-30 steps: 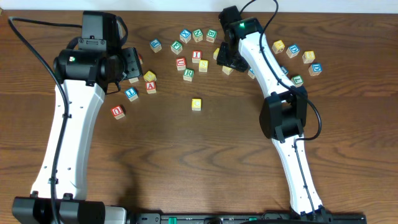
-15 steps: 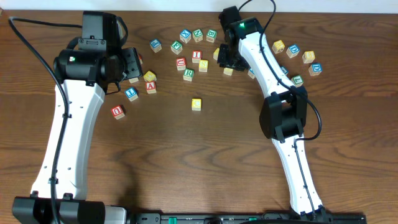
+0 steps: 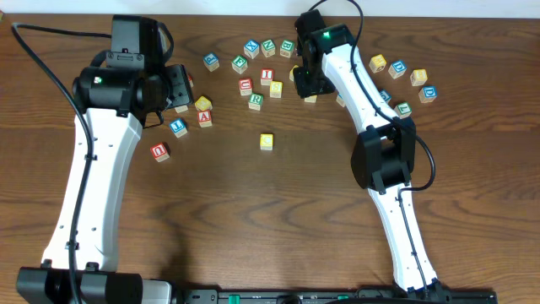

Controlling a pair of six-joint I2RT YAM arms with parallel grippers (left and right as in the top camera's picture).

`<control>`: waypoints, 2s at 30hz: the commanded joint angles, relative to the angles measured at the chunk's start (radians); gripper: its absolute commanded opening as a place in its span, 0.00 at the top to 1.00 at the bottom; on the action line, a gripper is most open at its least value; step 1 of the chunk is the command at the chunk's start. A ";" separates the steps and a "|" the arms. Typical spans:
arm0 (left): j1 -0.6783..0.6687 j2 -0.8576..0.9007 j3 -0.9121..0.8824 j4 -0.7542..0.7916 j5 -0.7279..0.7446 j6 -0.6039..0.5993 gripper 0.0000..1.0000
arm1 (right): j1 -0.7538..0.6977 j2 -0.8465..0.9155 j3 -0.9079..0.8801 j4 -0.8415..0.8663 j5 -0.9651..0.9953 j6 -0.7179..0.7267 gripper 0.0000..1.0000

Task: Spell out CORL
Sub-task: 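Lower the right gripper onto the yellow O block and close it, then carry the O block with the right gripper beside the C block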

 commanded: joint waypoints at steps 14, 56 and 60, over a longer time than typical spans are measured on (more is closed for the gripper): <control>0.002 0.012 -0.001 -0.008 -0.013 0.013 0.41 | 0.007 0.026 0.006 0.004 0.043 0.248 0.60; 0.002 0.012 -0.001 -0.010 -0.013 0.013 0.41 | 0.066 -0.141 -0.106 -0.183 -0.029 0.207 0.75; 0.002 0.012 -0.001 -0.010 -0.013 0.013 0.41 | 0.111 -0.141 -0.158 -0.191 -0.029 0.209 0.75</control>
